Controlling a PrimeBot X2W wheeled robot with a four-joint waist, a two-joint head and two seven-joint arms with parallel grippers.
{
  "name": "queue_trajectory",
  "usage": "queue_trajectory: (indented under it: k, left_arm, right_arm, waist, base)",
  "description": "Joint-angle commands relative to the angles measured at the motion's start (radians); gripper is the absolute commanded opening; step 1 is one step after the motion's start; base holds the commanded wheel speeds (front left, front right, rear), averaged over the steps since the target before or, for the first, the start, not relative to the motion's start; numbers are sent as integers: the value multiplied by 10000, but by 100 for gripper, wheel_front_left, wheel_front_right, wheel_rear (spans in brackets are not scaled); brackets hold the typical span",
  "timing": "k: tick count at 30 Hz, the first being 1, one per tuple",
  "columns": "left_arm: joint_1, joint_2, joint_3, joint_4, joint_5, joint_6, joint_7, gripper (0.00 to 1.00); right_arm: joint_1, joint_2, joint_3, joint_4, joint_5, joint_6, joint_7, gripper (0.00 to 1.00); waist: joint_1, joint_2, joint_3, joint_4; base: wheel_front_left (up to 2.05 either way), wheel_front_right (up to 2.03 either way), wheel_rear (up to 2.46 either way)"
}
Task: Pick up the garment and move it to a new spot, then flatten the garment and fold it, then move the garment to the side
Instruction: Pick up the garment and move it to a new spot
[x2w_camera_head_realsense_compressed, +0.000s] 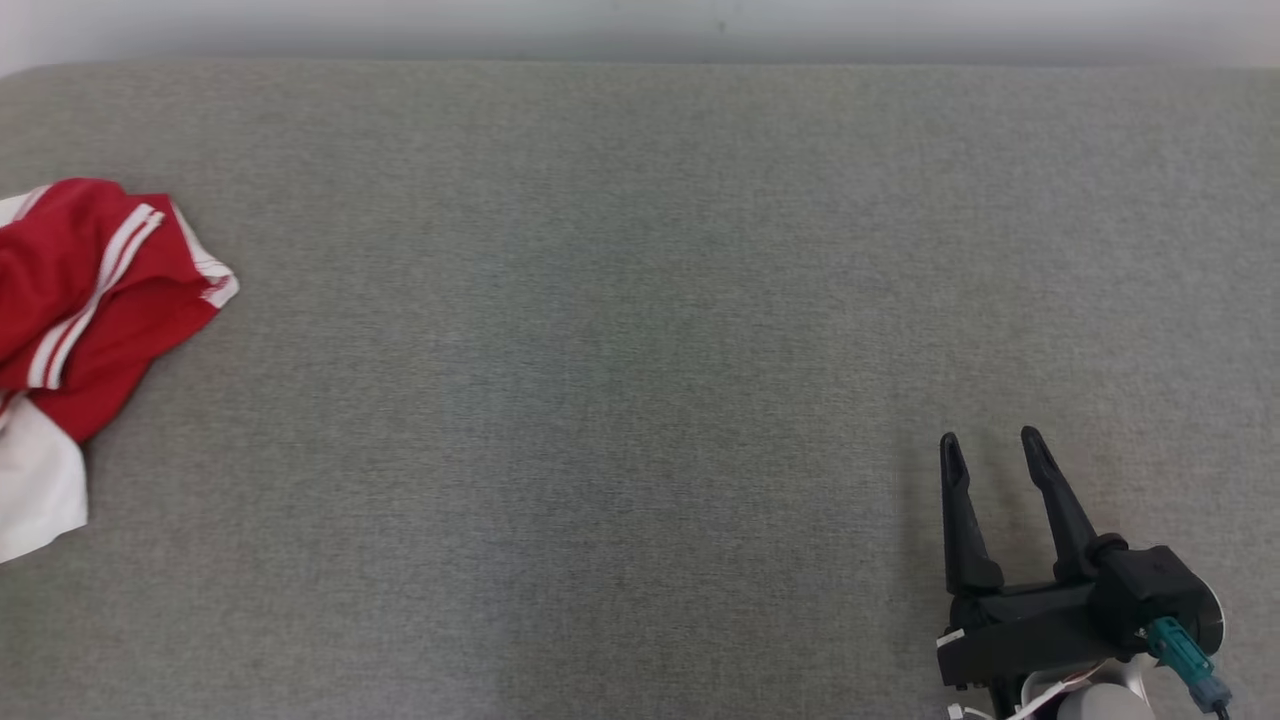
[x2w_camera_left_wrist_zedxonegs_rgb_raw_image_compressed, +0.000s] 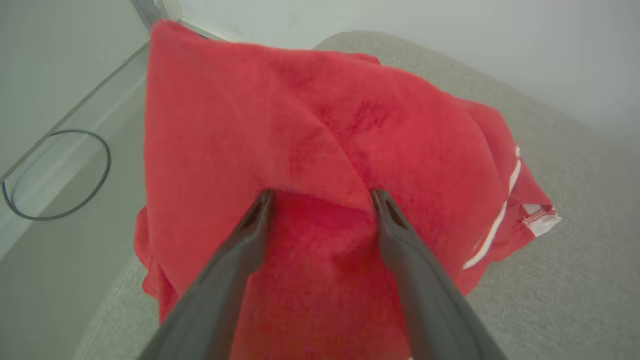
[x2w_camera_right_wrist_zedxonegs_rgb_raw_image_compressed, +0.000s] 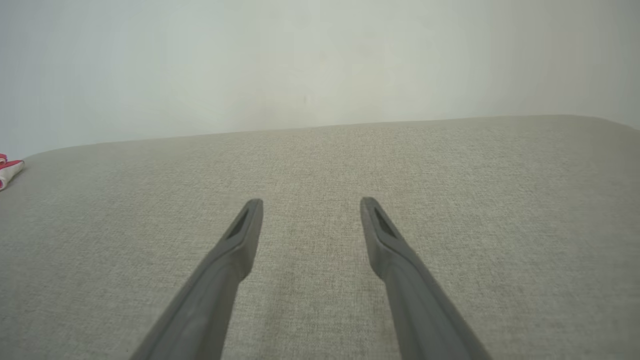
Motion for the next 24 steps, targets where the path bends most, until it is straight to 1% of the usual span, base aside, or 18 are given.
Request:
queue_trajectory:
  k: [1,7,8,9,12,17,21,22,24]
  left_arm:
    - [-147,142,-97,203,-16,21,241,100]
    - [-377,286,-580,1048,105,21,1196,100]
    - [-417,335,-649,1125,153,21,1232,41]
    - [-481,386,-670,1207,181,21,1154,0]
    - [-592,384,-827,1262,249,22,890,0]
    - [-818,328,-1088,1057,518,22,-314,0]
    - [-1131,277,-1286,676,514,22,-1191,0]
    - [-1131,277,-1286,676,514,22,-1191,0]
    - [-1296,294,-1418,419,516,22,-1531,0]
  right_arm:
    - [-75,15,-20,-26,-15,-21,-44,100]
    - [-105,15,-52,-53,-27,-21,-44,100]
    - [-86,13,-59,-59,-25,-21,-44,100]
    - [-59,15,-65,-65,-25,-21,-44,100]
    - [60,10,-131,-60,-32,-21,-44,100]
    - [209,12,-244,3,-127,-21,-44,100]
    - [366,12,-316,95,-160,-21,-44,100]
    - [366,12,-316,95,-160,-21,-44,100]
    - [407,15,-303,116,-158,-21,-44,100]
  waist:
    - [-1,-3,198,-222]
    - [-1,-3,219,-408]
    - [-1,-3,211,-419]
    - [-1,-3,198,-424]
    - [-1,-3,104,-384]
    - [-1,-3,-187,-126]
    - [-1,-3,-538,169]
    - [-1,-3,-538,169]
    - [-1,-3,-714,307]
  base:
    - [0,0,0]
    - [0,0,0]
    - [0,0,0]
    - [0,0,0]
    - [0,0,0]
    - [0,0,0]
    - [0,0,0]
    - [0,0,0]
    - [0,0,0]
